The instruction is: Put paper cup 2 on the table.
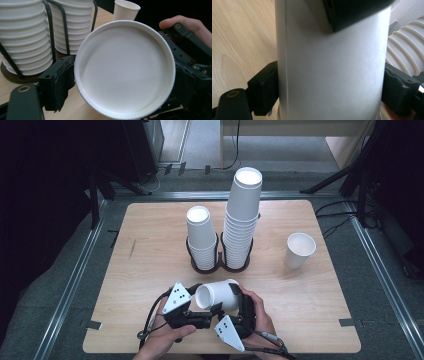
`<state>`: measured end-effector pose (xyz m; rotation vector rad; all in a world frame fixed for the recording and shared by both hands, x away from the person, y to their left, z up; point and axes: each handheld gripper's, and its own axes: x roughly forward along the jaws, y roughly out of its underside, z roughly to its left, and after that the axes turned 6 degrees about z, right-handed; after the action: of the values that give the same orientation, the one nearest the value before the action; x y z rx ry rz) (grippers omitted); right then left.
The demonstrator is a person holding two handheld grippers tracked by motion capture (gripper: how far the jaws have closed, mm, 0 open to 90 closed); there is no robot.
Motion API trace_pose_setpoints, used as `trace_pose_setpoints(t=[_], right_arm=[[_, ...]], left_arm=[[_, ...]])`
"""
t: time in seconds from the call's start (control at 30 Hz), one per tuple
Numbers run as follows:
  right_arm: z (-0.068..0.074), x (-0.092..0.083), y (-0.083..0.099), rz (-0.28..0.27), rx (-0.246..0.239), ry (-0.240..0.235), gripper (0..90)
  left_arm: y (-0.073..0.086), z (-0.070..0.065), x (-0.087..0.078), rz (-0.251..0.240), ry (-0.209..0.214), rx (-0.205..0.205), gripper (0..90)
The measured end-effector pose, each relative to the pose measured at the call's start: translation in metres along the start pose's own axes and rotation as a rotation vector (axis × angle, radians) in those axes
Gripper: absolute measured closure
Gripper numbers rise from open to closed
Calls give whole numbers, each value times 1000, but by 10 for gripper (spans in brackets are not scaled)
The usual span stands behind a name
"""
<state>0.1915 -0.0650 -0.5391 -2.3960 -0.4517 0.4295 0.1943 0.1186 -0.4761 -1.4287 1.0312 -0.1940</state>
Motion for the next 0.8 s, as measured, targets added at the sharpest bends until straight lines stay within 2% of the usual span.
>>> trace_pose_setpoints(t=[0.27, 0.67, 0.8], right_arm=[[0, -2, -1, -19, -22, 8, 143], [1, -2, 1, -31, -54, 13, 143], [1, -3, 1, -31, -43, 11, 141]], left_arm=[[0, -1, 0, 10, 12, 11, 189], [0, 0, 1, 29, 20, 17, 188], [1, -1, 0, 22, 15, 33, 199]])
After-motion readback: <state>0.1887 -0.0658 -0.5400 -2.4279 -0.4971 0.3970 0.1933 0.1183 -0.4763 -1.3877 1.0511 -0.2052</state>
